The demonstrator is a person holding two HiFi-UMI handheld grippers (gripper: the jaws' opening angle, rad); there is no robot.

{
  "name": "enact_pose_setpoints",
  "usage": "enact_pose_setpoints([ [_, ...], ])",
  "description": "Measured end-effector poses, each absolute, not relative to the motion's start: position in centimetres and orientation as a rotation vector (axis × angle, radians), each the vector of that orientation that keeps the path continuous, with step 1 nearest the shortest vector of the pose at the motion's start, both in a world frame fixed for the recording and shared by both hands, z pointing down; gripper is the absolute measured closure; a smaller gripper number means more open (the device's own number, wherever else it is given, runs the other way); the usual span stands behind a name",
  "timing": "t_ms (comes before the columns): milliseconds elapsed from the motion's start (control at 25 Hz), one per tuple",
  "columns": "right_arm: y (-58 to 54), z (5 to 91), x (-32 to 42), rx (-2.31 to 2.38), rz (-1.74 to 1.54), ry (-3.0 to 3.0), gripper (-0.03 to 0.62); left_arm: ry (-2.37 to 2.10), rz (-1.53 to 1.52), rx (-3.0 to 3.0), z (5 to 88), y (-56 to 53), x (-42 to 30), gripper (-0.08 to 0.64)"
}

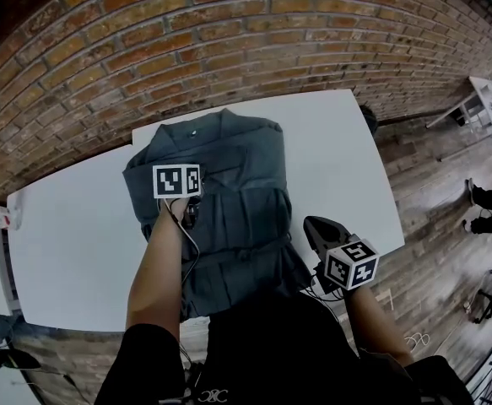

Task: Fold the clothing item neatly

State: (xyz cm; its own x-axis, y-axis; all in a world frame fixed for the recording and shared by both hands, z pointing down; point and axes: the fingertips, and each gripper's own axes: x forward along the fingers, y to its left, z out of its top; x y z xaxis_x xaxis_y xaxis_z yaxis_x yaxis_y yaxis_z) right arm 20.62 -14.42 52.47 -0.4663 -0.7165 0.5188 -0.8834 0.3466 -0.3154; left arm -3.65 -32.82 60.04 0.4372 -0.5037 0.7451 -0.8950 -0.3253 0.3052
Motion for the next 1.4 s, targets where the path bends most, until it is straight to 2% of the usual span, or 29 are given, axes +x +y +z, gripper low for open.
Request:
enact_pose_setpoints([
  [80,-14.0,52.7,20.4,1.426,0.820,-2.311,0.592,-1.158,0.811,1.956,61.7,-32.9,-4.1,0.536],
  [120,-13.9,52.7,20.5,1.428,0.820,-2.303,0.591,-1.144,0.865,1.954,62.3,-32.8,-4.1,0.558],
  [640,-14.8,53.4,18.5,1.368,0.864,-2.317,0.592,-0.727,1.022,2.060,63.7,-25.0,4.4,0.560],
  [800,-15.5,53.0,16.5,1.304,0.840,-2.356,0.591,-0.738,0.936,2.075,62.6,-24.4,4.4,0.560],
  [1120,-18.0,52.3,12.3,1.297,0.812,-2.389,0.592,-0.846,0.650,2.111,57.7,-24.9,-3.2,0.560],
  [1400,-21.5,50.5,5.6,1.302,0.672,-2.407,0.592,-0.921,0.762,2.172,56.7,-26.6,-12.8,0.560],
])
